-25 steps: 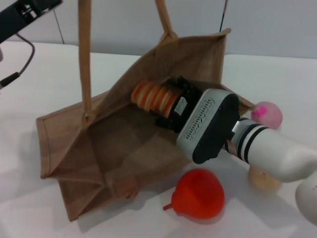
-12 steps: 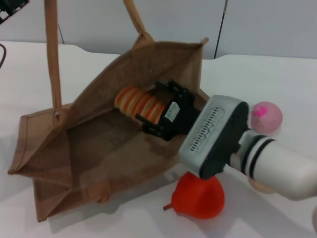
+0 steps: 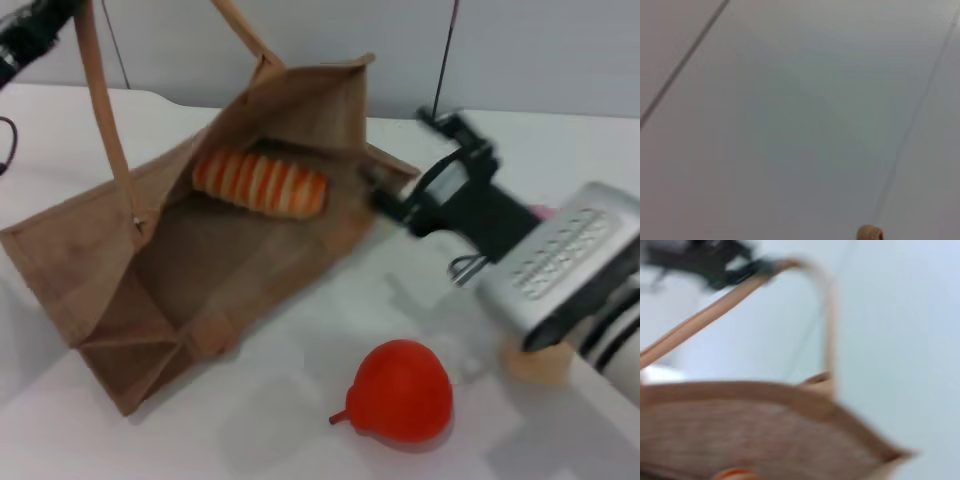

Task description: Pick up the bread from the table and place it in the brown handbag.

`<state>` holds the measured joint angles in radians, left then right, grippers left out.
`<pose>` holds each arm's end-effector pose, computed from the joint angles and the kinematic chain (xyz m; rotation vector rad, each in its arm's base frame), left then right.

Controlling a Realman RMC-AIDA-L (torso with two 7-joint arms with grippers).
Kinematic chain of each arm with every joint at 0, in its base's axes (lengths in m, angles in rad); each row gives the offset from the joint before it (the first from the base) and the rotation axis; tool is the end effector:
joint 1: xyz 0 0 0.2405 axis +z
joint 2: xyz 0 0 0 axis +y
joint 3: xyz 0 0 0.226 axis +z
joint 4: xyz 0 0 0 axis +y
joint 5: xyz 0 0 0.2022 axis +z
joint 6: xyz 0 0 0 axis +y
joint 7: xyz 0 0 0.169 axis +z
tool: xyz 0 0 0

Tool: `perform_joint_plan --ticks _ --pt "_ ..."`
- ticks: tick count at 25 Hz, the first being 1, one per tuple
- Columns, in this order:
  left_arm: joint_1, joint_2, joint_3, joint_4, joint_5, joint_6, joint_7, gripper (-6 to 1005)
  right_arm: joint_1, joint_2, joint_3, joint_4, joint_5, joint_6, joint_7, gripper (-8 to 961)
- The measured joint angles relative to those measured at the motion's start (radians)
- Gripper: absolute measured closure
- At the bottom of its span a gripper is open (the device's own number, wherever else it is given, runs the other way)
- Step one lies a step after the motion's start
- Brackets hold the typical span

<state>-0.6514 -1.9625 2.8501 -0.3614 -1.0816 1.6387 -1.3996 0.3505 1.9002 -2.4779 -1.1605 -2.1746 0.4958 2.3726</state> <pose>-0.2413 0.3656 0.1090 -1.8787 -0.8288 -1.4276 0.1292 0.3257 -0.0791 -2.1186 -0.0038 0.5013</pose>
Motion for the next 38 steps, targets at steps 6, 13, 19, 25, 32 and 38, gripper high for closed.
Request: perform_joint_plan --ticks 6,13,19,25,32,38 --pt "-0.007 -0.055 0.001 0.004 -0.010 -0.133 0.198 864 -0.031 0.003 -0.025 0.101 -0.003 0.292 0.113 94" --pt "-0.006 -0.069 -0.001 0.133 -0.077 -0.289 0.472 821 -0.019 0.024 -0.103 0.312 -0.005 0.646 0.306 96" --pt "0.013 -0.075 -0.001 0.279 -0.196 -0.345 0.773 569 0.010 0.107 -0.111 0.566 0.005 0.909 0.415 97" --pt "0.043 -0.079 0.000 0.408 -0.314 -0.348 1.044 416 0.022 0.124 -0.115 0.641 0.087 0.967 0.441 98" --pt "0.087 -0.082 -0.002 0.547 -0.489 -0.295 1.276 384 0.021 0.128 -0.122 0.629 0.269 0.966 0.442 97" --pt "0.107 -0.085 -0.002 0.565 -0.532 -0.250 1.289 384 0.030 0.126 -0.174 0.627 0.400 0.966 0.443 100"
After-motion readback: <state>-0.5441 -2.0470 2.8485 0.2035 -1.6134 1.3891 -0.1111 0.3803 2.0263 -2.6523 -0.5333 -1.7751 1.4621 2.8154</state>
